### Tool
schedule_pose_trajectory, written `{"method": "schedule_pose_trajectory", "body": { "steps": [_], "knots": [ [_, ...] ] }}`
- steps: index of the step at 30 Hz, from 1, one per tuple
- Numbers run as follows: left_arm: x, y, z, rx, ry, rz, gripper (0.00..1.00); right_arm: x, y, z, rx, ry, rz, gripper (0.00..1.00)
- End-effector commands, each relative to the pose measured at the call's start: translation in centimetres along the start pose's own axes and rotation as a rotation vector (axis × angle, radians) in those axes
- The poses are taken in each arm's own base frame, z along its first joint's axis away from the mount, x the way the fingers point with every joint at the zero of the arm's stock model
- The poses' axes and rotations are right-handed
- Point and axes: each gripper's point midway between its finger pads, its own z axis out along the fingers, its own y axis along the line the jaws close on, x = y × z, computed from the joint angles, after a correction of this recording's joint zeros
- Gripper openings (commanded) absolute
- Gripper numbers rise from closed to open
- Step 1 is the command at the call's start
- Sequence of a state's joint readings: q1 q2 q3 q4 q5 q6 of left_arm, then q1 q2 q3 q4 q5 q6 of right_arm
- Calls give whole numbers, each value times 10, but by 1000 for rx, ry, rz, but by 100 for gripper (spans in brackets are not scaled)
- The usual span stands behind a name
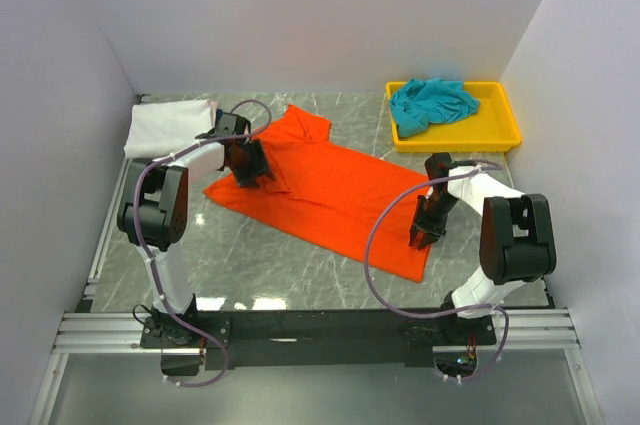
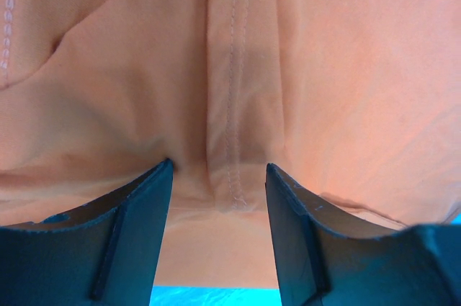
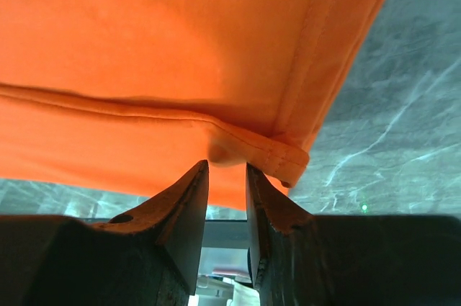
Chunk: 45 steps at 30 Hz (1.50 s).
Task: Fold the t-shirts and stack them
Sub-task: Fold the tshirt
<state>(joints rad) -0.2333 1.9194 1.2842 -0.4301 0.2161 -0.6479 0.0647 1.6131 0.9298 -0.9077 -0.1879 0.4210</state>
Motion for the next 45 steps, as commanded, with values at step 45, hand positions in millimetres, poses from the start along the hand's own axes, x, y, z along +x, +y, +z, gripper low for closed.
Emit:
{"method": "schedule_pose_trajectory", "body": {
  "steps": [45],
  "knots": [
    [8, -33, -2, -1, 12, 15, 20, -36, -22, -2, 39, -53, 53, 33]
  ]
}}
